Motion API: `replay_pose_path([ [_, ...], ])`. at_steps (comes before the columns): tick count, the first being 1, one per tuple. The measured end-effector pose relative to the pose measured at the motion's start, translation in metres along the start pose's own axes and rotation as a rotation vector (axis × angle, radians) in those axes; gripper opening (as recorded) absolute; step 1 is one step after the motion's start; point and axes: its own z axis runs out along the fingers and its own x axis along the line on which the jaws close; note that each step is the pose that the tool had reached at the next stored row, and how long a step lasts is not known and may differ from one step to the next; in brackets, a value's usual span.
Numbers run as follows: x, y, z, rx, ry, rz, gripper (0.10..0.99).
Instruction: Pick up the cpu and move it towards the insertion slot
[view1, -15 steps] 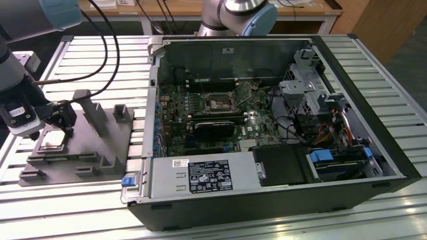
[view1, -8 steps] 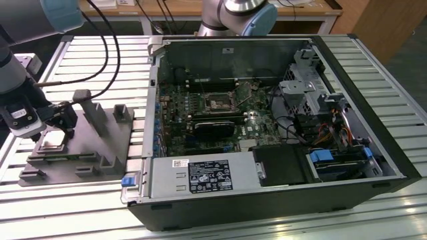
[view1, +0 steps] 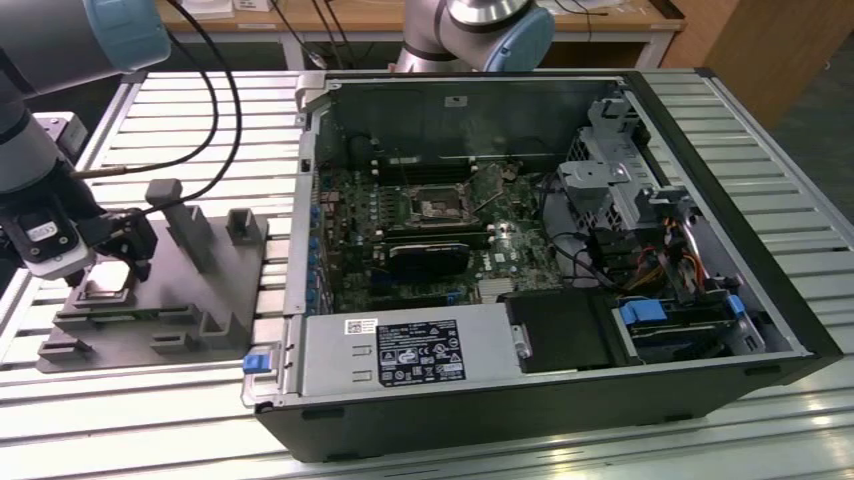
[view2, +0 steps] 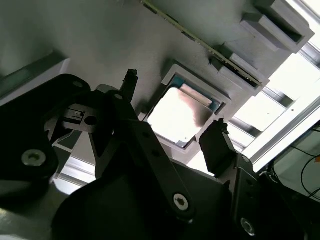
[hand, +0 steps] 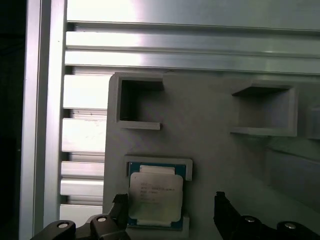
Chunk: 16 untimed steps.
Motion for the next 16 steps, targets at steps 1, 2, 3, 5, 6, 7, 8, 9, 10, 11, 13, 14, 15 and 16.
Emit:
replay_pose_path([
  [1, 0.0, 0.0, 0.0006, 0.0, 0.0, 0.0, 0.78],
  [2, 0.0, 0.0, 0.0012, 0.0, 0.0, 0.0, 0.78],
  [3, 0.0, 0.0, 0.0021, 0.001, -0.0001, 0.0, 0.78],
  [5, 0.0003, 0.0, 0.0042, 0.002, 0.0002, 0.0, 0.78],
  [6, 0.0016, 0.0001, 0.0046, 0.002, 0.0003, 0.0, 0.78],
  [7, 0.0027, 0.0001, 0.005, 0.002, 0.0001, 0.0, 0.78],
  [8, 0.0038, 0.0, 0.0051, 0.002, 0.0001, 0.0, 0.78],
  [9, 0.0044, 0.0001, 0.0054, 0.002, 0.0, 0.0, 0.78],
  [10, 0.0047, 0.0, 0.0058, 0.001, -0.0001, 0.0, 0.78],
  [11, 0.005, 0.0001, 0.0064, 0.001, -0.0002, 0.0, 0.78],
  [13, 0.0058, 0.0004, 0.0071, 0.002, 0.0001, 0.0, 0.78],
  [14, 0.0065, 0.0006, 0.0073, 0.002, 0.0002, 0.0, 0.78],
  [15, 0.0072, 0.0007, 0.0077, 0.001, 0.0001, 0.0, 0.78],
  [16, 0.008, 0.0009, 0.0081, 0.001, 0.0001, 0.001, 0.765],
])
